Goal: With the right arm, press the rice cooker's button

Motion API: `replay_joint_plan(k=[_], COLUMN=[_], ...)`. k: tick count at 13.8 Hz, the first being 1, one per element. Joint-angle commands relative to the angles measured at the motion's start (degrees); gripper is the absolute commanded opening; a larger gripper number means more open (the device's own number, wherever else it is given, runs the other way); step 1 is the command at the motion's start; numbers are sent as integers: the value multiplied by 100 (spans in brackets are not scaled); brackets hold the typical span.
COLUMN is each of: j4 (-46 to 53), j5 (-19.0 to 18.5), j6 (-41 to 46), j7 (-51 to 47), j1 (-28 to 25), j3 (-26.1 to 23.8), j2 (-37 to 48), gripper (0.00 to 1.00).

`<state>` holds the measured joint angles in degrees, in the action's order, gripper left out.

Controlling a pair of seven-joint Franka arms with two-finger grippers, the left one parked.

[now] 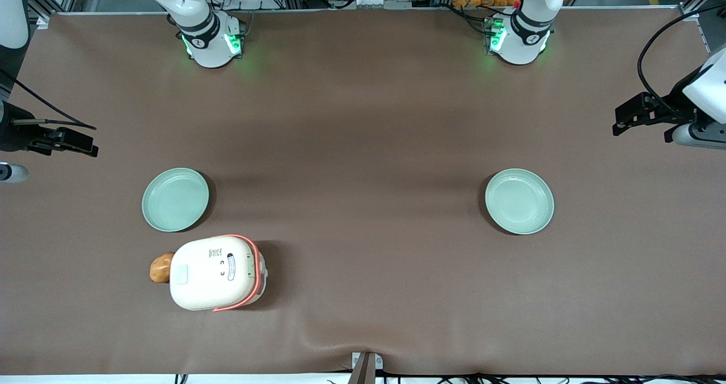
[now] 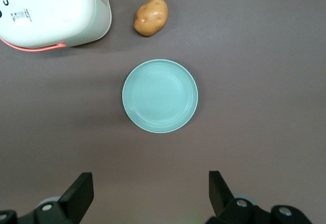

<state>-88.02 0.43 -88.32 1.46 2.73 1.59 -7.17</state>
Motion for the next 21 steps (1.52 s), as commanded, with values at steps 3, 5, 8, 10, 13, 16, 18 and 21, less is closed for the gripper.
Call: replay_joint_plan(k=[3, 5, 8, 10, 13, 16, 18, 21], j4=[-101, -101, -110, -101, -101, -110, -110, -101], j5=[62, 62, -8, 1, 19, 27, 45, 19], j6=[-10, -2, 121, 139, 86, 86, 87, -412], j7=[56, 47, 12, 56, 56, 47, 38, 47], j1=[-9, -18, -167, -185, -211, -308, -361, -519], j3=[8, 8, -1, -1, -19, -19, -19, -19], j2=[154, 145, 145, 119, 93, 40, -39, -328], gripper=[100, 100, 100, 100, 100, 100, 100, 100])
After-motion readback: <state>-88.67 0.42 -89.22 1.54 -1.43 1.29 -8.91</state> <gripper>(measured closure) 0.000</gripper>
